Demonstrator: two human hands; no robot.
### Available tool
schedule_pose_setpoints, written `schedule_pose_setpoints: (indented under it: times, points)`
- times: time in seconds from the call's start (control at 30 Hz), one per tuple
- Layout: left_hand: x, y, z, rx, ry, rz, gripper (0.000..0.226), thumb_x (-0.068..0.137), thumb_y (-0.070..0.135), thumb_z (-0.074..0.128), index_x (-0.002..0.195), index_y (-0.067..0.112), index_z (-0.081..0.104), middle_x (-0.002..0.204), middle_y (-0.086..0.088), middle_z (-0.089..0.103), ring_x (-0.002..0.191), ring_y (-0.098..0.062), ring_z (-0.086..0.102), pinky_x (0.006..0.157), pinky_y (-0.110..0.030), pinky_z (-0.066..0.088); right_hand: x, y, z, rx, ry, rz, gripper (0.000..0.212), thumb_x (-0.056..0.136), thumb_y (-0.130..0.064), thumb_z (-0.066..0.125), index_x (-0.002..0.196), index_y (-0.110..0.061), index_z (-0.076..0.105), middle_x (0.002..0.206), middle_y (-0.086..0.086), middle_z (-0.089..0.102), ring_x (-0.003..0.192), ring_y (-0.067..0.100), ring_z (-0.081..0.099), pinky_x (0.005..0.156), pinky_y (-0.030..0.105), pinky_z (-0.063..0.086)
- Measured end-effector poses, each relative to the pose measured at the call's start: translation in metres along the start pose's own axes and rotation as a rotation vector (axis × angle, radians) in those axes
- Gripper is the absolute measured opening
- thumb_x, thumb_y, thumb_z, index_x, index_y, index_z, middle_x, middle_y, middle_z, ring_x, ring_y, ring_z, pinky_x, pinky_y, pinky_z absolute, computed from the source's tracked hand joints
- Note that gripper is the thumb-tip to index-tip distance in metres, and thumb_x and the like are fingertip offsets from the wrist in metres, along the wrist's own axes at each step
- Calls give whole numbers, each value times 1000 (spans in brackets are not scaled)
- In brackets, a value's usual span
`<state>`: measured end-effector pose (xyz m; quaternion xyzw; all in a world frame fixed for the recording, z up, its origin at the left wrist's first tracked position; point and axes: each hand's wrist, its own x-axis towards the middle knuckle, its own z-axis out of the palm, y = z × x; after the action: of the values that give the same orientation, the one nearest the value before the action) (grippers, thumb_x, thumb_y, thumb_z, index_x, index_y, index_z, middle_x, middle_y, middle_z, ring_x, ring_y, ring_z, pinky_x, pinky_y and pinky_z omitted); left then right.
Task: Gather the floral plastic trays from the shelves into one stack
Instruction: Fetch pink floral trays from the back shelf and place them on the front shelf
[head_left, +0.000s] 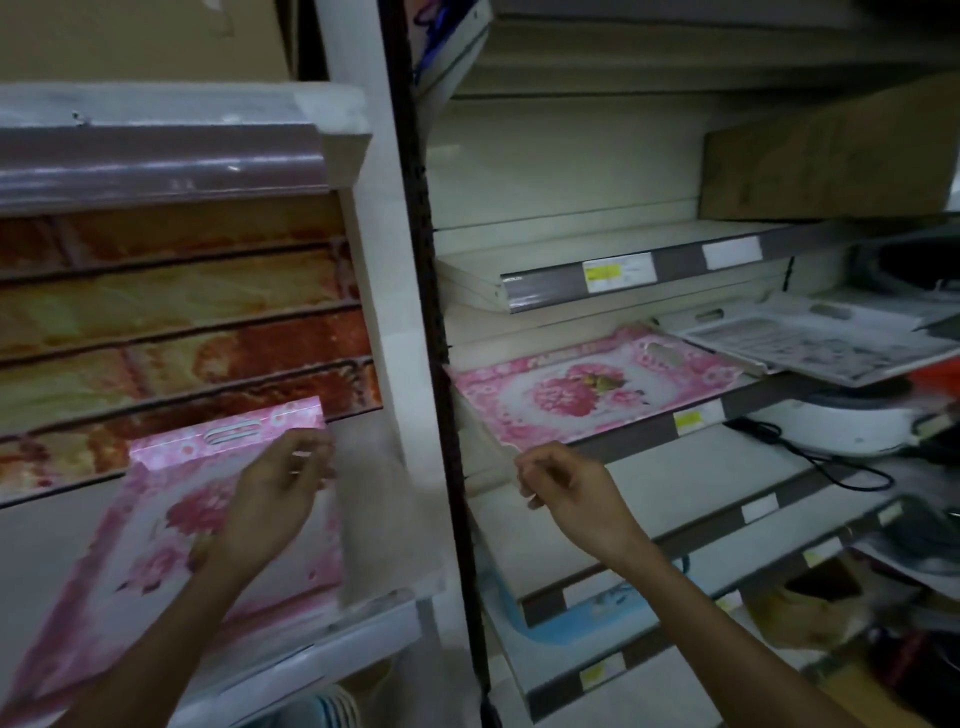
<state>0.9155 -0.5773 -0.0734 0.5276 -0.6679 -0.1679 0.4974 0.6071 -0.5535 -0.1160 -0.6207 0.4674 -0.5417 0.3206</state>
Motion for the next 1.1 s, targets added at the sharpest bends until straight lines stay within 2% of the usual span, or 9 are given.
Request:
schedule_pose_setpoints:
  times: [0.17, 0.33, 0.43, 0.53, 0.63, 0.8, 0.9, 0.97, 1.1]
  points:
    - [21, 43, 82, -584, -182, -404, 20, 97, 3, 50, 112, -8, 59, 96, -21, 65, 71, -31, 67, 62, -29, 61, -2, 16, -56, -194, 38, -65, 26, 95, -15, 59, 86, -39, 61, 77, -7, 71, 73, 11, 69, 69, 30, 58]
    - [37, 60, 142, -744, -300, -669, 16, 97, 9, 54, 103, -3, 63, 98, -24, 73, 87, -37, 72, 61, -33, 62, 1, 36, -95, -246, 68, -59, 30, 95, -17, 59, 86, -46, 58, 81, -11, 69, 78, 8, 67, 75, 31, 58]
    - [44, 65, 166, -681, -381, -685, 19, 98, 17, 54, 106, 4, 66, 92, -16, 77, 85, -30, 75, 63, -30, 61, 2, 50, -113, -227, 66, -12, 26, 94, -18, 60, 88, -43, 60, 80, -10, 69, 78, 8, 67, 77, 32, 58]
    - [51, 68, 177, -589, -316, -695, 17, 96, 17, 58, 102, 3, 64, 79, -12, 77, 66, -23, 75, 54, -28, 58, 5, 61, -128, -210, 63, 49, 16, 95, -15, 60, 93, -30, 65, 83, -6, 70, 79, 13, 68, 77, 32, 59]
    - [57, 74, 182, -565, -255, -708, 20, 92, 12, 64, 104, -4, 64, 88, -17, 72, 51, -20, 70, 48, -28, 57, 12, 67, -143, -182, 67, 103, 14, 95, -13, 58, 92, -25, 65, 84, 0, 70, 79, 16, 68, 72, 27, 58]
    - [63, 93, 193, -571, -231, -694, 23, 93, 3, 59, 113, -8, 61, 101, -22, 70, 66, -27, 67, 62, -39, 60, 28, 69, -158, -73, 73, 166, 15, 95, -10, 57, 90, -21, 65, 84, 7, 70, 77, 20, 68, 65, 21, 57]
    - [68, 111, 198, -620, -249, -680, 13, 94, -4, 49, 101, 0, 60, 67, -9, 73, 47, -19, 67, 52, -36, 61, 42, 70, -163, 170, 114, 243, 10, 96, -6, 56, 92, -6, 65, 82, 13, 67, 74, 26, 67, 70, 32, 59]
    - [71, 120, 199, -627, -242, -661, 14, 94, -5, 47, 90, 3, 57, 45, -1, 60, 31, -12, 53, 48, -37, 60, 52, 67, -167, 402, 152, 341, 12, 97, -8, 57, 95, 1, 63, 90, 21, 67, 76, 29, 69, 73, 37, 61]
    - [72, 128, 198, -690, -216, -669, 12, 93, -4, 48, 101, 0, 57, 65, -9, 47, 32, -10, 35, 62, -47, 62, 76, 61, -174, 769, 129, 475, 34, 98, -22, 57, 124, -1, 50, 113, 29, 61, 96, 36, 71, 80, 39, 60]
